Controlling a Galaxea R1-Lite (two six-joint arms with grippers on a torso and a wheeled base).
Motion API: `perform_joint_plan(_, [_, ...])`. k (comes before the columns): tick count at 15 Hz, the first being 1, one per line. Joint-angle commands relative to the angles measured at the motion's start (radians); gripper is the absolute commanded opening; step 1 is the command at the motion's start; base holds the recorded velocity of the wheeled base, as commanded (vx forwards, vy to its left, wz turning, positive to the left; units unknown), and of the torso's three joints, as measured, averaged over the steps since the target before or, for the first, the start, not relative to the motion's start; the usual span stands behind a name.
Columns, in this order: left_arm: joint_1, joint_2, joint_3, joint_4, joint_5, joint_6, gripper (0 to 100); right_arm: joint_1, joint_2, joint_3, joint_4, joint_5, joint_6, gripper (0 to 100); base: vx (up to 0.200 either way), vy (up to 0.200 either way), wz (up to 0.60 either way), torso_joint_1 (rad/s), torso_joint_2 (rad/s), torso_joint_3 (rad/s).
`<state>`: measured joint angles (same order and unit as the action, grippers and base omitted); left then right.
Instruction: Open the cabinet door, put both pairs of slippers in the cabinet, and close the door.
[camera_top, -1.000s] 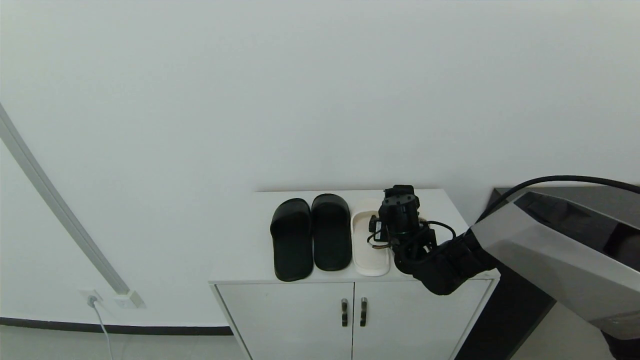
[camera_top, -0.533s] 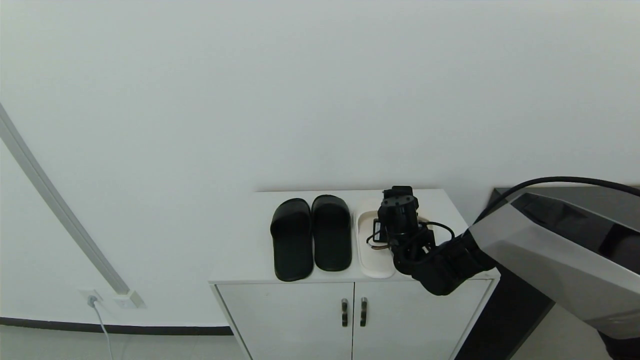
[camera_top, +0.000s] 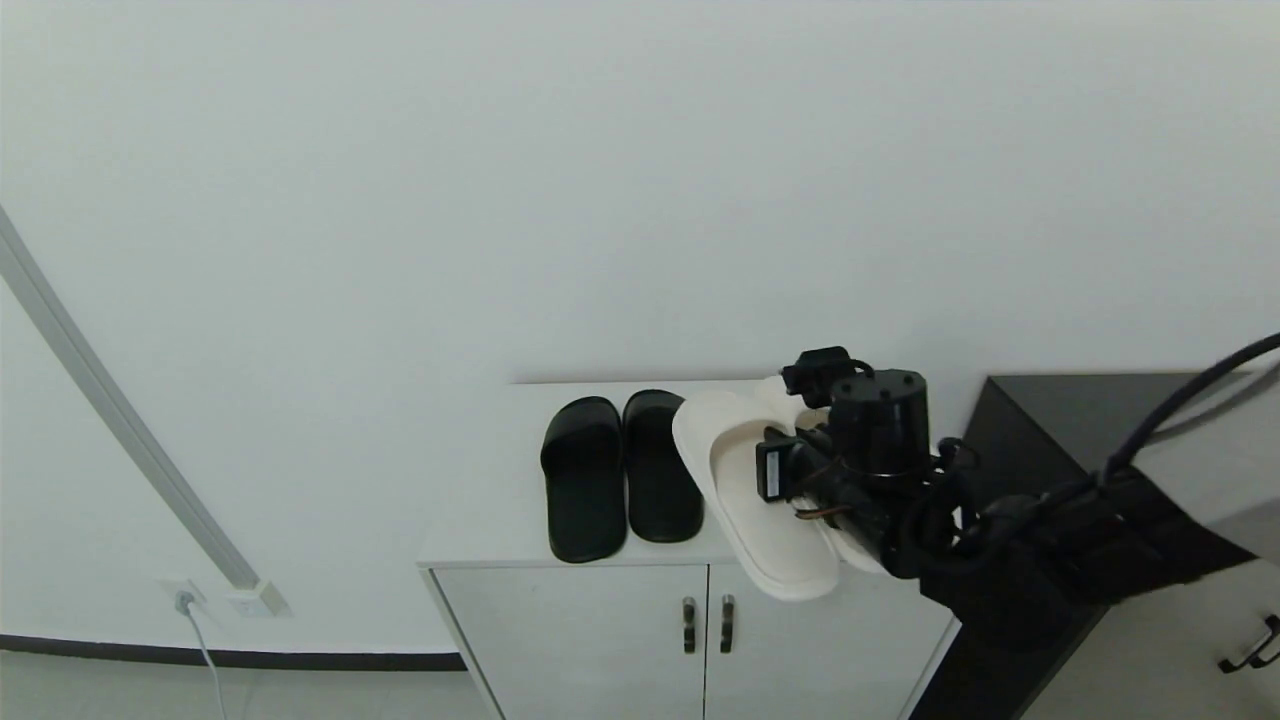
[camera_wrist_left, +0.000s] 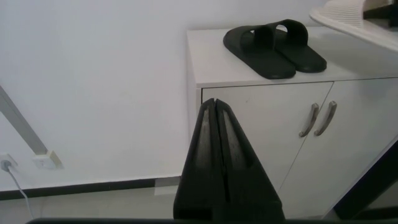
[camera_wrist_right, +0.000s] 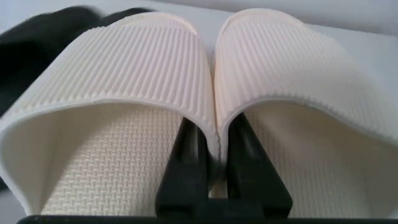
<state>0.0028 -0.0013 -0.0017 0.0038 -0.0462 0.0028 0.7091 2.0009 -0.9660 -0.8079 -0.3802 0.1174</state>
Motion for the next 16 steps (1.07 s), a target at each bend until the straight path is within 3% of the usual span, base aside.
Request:
perform_joint_plan(1, [0.000, 0.001, 0.000, 0.001, 0.000, 0.000, 0, 0.053, -0.306, 0.256, -0.014, 0.221, -0.033, 0, 0.000, 0.000, 0.00, 0.000, 0.00, 0.000])
perform_joint_plan(5, [0.000, 0.001, 0.000, 0.001, 0.000, 0.000, 0, 0.056, -0.436, 0.374, 0.070, 0.434, -0.024, 0, 0.000, 0.000, 0.00, 0.000, 0.00, 0.000])
perform_joint_plan(9, [0.000, 0.001, 0.000, 0.001, 0.000, 0.000, 0, 0.056, -0.435, 0.378, 0.087, 0.445, -0.024, 0, 0.000, 0.000, 0.00, 0.000, 0.00, 0.000])
perform_joint_plan(14, [0.000, 0.001, 0.000, 0.001, 0.000, 0.000, 0, 0.056, -0.416, 0.389, 0.082, 0.446, -0.027, 0, -0.200, 0.000, 0.00, 0.002, 0.00, 0.004])
perform_joint_plan(16, [0.000, 0.001, 0.002, -0.001, 0.000, 0.000, 0, 0.055, -0.407, 0.389, 0.078, 0.439, -0.032, 0, 0.000, 0.000, 0.00, 0.000, 0.00, 0.000])
